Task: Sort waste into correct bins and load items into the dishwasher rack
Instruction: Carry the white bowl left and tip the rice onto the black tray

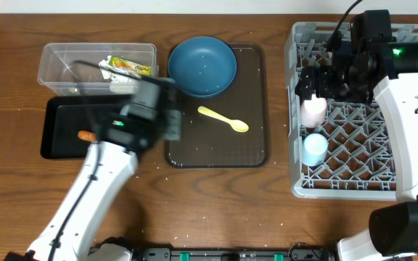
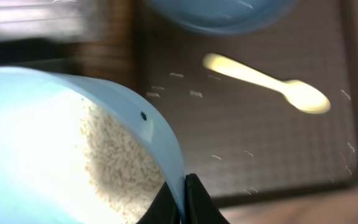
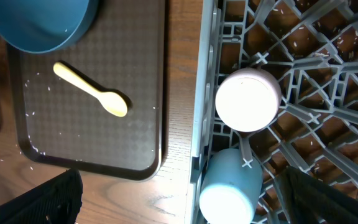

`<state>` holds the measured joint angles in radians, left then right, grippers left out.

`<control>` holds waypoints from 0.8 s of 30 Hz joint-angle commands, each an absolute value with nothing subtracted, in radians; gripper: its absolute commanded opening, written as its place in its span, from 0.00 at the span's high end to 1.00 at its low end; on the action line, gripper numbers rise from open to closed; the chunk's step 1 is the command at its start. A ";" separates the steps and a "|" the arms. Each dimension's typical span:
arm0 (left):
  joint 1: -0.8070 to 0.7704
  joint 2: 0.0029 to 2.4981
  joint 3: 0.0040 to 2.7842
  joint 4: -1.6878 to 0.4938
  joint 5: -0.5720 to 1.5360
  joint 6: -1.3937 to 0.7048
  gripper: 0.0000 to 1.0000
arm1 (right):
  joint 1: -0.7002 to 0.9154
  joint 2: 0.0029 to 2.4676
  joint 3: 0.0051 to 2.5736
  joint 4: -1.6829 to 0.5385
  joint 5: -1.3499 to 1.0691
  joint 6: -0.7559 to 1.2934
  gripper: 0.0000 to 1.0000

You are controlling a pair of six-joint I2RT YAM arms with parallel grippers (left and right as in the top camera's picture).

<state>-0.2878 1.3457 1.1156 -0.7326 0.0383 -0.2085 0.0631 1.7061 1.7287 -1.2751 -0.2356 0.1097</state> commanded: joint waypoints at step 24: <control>0.594 1.839 1.137 -0.604 1.348 -0.015 0.94 | 0.061 1.691 1.745 -1.291 -0.237 0.096 0.01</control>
<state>0.5571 1.8267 1.1160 -0.5995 1.1820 -0.0315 0.0631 1.7061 1.7287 -1.2896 -0.2352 0.1097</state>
